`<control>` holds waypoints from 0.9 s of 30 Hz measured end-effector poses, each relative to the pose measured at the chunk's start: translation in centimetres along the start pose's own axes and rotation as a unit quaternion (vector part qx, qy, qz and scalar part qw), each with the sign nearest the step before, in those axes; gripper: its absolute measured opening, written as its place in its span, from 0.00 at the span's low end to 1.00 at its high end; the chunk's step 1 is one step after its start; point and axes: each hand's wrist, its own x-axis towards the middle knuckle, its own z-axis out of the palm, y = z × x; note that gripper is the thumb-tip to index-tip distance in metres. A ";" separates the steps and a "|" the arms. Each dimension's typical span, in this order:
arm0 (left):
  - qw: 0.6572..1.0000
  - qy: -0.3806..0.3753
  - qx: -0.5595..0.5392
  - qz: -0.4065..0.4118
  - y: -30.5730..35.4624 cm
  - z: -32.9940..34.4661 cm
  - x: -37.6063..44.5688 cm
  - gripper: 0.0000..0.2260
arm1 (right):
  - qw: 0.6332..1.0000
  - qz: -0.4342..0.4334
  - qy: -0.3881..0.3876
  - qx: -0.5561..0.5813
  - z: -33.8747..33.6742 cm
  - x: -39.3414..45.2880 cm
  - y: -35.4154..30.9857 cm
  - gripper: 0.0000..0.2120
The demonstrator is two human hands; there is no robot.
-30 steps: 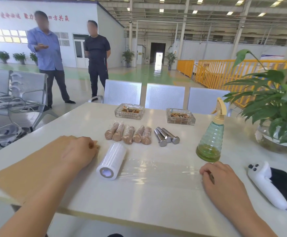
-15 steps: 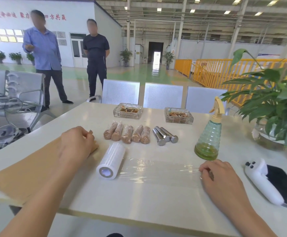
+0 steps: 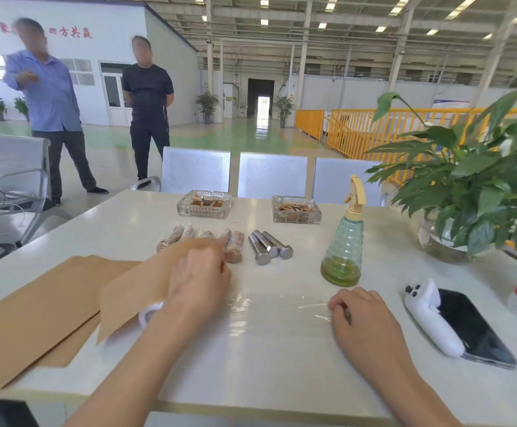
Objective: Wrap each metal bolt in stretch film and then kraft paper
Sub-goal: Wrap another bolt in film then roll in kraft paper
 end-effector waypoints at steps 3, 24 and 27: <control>0.998 0.048 0.029 -0.027 -2.7 -0.7 1.0 0.12 | 1.000 -0.001 0.000 0.007 -0.1 0.0 0.2 0.09; 0.886 -0.029 -0.384 -0.257 -10.6 -5.4 2.5 0.11 | 0.998 -0.022 -0.012 -0.063 -0.7 0.2 0.2 0.11; 0.859 -0.052 -0.423 -0.282 -10.8 -5.6 2.3 0.13 | 0.998 -0.016 -0.009 -0.053 -0.8 0.1 0.2 0.11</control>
